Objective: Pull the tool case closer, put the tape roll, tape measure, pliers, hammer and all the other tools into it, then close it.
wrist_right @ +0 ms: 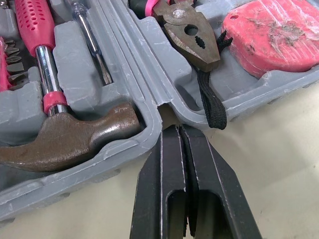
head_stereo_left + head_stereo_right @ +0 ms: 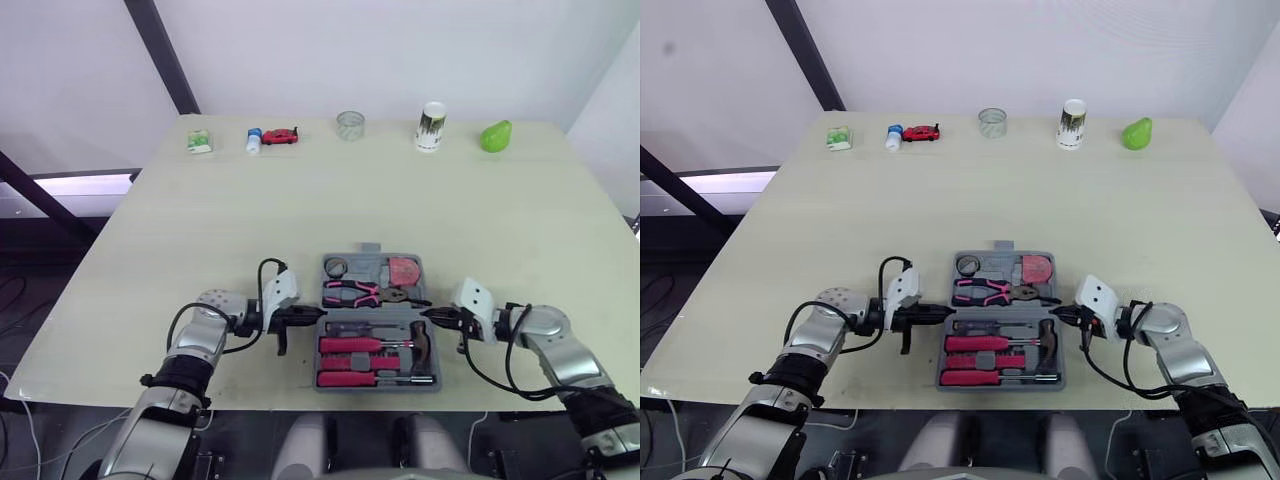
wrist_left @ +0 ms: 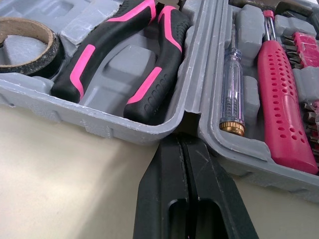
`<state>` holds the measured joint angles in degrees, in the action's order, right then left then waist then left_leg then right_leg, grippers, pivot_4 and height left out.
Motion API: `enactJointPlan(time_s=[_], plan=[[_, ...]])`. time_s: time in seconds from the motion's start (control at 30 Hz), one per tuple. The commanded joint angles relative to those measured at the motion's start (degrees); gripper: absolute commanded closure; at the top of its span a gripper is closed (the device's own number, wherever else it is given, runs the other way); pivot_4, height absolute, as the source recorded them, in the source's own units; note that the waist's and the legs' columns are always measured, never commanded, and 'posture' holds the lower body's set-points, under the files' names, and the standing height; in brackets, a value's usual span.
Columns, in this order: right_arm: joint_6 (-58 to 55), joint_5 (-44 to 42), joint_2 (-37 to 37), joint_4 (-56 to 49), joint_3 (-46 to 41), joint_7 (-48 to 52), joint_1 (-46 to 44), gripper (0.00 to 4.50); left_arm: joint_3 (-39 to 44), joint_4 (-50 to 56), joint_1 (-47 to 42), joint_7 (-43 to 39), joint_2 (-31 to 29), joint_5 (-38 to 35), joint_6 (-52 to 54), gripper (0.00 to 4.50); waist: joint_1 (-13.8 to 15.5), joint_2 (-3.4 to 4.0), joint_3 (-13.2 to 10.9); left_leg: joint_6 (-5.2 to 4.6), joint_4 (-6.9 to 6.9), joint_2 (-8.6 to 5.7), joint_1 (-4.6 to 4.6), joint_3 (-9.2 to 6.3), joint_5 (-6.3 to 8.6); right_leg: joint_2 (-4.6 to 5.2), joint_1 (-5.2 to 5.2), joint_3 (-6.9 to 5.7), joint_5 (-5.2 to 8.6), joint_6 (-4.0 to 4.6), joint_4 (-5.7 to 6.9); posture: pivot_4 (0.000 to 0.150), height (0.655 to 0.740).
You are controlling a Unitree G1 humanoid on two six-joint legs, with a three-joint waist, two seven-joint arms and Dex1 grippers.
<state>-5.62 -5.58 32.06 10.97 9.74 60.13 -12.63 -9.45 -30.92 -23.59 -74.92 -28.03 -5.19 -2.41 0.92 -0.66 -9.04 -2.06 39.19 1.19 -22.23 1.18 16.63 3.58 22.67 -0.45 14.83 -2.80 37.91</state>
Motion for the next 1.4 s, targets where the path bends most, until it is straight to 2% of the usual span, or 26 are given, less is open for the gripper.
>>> enactJointPlan(time_s=[0.03,0.53,1.4], plan=[[-0.7,-2.0,-0.7,-4.0,1.7,2.3,0.7,4.44,-3.6,3.5,0.5,-2.2,2.4,-0.4,0.0,4.5,0.0,0.0,0.0,0.0,0.0,0.0,0.0,0.0,0.0,0.0,0.0,0.0,0.0,0.0,0.0,0.15,0.74],[-3.9,-2.9,-0.8,-7.0,2.0,3.3,2.0,4.44,-3.4,8.7,3.7,-4.0,0.7,-0.7,2.9,4.5,-0.2,0.0,0.0,0.0,0.0,0.02,0.01,-0.01,0.0,-0.03,0.01,0.0,0.0,0.0,0.0,0.15,0.74],[-5.9,-3.4,-1.9,-8.5,3.0,4.4,2.1,4.44,-2.1,8.0,4.3,-3.7,-1.2,-0.9,2.5,4.5,-0.5,0.0,0.0,0.0,-0.01,0.05,0.03,-0.01,0.0,-0.11,0.02,0.0,0.01,0.01,0.01,0.15,0.74]])
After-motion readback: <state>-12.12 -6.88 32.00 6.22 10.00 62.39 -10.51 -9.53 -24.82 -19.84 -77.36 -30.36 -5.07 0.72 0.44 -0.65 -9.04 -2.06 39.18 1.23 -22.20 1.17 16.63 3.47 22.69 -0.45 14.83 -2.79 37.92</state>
